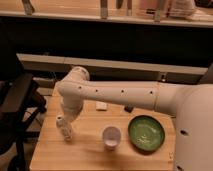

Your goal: Knock the bottle over

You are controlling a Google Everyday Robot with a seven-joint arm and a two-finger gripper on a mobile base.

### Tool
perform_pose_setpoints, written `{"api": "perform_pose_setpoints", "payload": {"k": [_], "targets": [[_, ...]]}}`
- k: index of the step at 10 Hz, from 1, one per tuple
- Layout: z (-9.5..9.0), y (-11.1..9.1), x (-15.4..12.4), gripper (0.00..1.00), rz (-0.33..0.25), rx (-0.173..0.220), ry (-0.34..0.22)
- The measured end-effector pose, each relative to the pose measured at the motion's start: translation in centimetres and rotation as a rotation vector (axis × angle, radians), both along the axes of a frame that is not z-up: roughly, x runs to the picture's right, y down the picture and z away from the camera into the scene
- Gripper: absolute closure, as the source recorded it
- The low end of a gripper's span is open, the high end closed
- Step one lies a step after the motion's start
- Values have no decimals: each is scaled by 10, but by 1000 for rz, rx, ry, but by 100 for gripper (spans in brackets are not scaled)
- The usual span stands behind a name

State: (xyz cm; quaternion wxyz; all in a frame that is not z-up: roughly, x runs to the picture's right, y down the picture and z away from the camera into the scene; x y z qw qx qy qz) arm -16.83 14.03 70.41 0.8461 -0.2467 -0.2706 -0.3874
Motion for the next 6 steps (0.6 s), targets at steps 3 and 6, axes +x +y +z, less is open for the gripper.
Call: {"api": "perform_pose_setpoints", "payload": {"k": [3, 6], "targets": [[-4, 7, -34, 98, -38, -19, -50], [-9, 15, -47, 98, -72, -26, -95]]}}
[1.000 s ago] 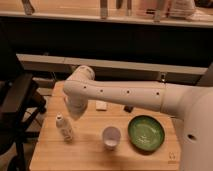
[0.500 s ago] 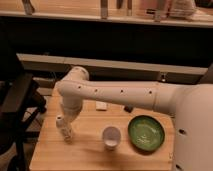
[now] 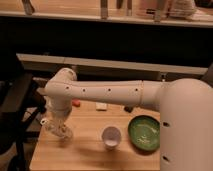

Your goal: Knock the bottle over

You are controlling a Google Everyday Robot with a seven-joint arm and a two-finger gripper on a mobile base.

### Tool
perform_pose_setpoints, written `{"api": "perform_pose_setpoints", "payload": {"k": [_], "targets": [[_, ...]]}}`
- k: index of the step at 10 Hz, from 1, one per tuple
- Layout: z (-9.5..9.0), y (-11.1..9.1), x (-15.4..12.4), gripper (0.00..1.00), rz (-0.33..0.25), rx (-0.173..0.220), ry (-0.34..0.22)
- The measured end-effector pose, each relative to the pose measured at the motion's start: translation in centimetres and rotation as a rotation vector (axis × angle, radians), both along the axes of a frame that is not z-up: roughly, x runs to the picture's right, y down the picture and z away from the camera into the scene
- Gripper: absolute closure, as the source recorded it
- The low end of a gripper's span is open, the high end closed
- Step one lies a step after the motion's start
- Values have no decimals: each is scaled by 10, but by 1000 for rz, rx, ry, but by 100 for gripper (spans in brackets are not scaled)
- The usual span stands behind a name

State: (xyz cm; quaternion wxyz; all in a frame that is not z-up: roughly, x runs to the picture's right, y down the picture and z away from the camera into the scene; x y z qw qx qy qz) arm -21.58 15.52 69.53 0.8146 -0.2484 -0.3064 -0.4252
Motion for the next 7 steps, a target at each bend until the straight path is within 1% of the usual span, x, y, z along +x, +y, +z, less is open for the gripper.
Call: {"api": "perform_pose_setpoints", "payload": {"k": [1, 3, 5, 7], "targets": [[-1, 3, -1, 98, -5, -3, -17], [2, 7, -3, 98, 6, -10, -31], [0, 13, -15, 98, 2, -19, -54], [-1, 15, -10, 98, -1, -20, -67]]}}
